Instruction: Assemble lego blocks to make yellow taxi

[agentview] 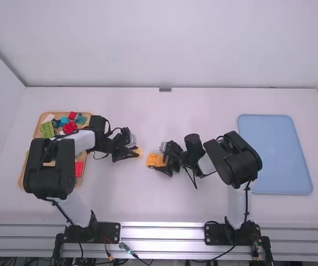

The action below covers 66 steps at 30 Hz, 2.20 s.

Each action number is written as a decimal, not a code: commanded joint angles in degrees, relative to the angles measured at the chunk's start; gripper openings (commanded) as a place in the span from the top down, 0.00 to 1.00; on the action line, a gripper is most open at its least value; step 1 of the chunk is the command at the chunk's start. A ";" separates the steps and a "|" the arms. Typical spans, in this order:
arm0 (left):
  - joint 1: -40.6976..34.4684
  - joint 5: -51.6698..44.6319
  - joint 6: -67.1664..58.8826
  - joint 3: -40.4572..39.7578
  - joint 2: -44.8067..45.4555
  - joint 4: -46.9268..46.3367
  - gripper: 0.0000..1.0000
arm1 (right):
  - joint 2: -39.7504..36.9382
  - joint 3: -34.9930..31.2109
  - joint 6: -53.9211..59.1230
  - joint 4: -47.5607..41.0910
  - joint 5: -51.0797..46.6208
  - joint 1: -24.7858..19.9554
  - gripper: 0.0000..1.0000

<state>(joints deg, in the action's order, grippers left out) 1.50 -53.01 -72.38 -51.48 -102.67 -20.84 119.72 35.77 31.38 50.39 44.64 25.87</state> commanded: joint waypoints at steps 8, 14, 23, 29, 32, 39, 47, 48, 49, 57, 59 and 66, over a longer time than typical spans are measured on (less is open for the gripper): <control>-8.68 5.95 0.90 0.66 2.29 4.79 0.98 | 0.96 -0.63 -0.07 0.52 -1.62 0.44 0.02; -9.16 5.46 0.57 0.66 2.29 4.61 0.98 | 0.96 -0.98 0.13 1.05 -1.03 0.52 0.03; -11.34 5.90 -3.08 0.66 2.29 3.28 0.98 | 0.96 -1.25 0.15 1.11 -2.25 0.48 0.16; -12.02 5.40 -2.84 0.66 2.27 3.72 0.98 | 0.96 -2.01 2.69 0.74 -2.12 0.44 0.35; -12.24 3.54 -3.04 0.66 2.27 3.78 0.98 | 0.96 -1.95 4.79 -0.26 -0.31 0.37 0.41; -12.74 2.51 -2.86 0.68 0.07 5.46 0.98 | 0.94 -1.99 6.23 -0.37 0.52 0.33 0.50; -13.38 2.91 -2.84 0.76 -0.85 4.96 0.98 | 0.94 -1.99 6.21 -0.35 0.48 0.33 0.50; -13.64 2.93 -2.86 0.76 -0.83 4.72 0.98 | 0.94 -1.99 6.19 -0.31 0.46 0.33 0.49; -13.84 3.28 -2.84 0.79 -0.85 4.59 0.98 | 0.94 -1.99 6.19 -0.33 0.42 0.33 0.48; -13.84 7.02 1.05 1.97 -0.85 7.50 0.98 | 0.94 -1.99 5.03 -0.13 0.33 0.33 0.44; -13.84 6.99 1.07 2.95 -0.85 9.25 0.98 | 0.94 -1.84 4.48 -0.13 0.48 0.33 0.44; -14.16 6.60 3.82 4.61 -0.85 13.62 0.98 | 0.94 1.07 4.94 -6.47 0.50 0.39 0.45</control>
<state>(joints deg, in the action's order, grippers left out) -11.90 -45.76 -70.06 -47.57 -102.96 -7.53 119.72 36.18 36.49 45.52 45.47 26.20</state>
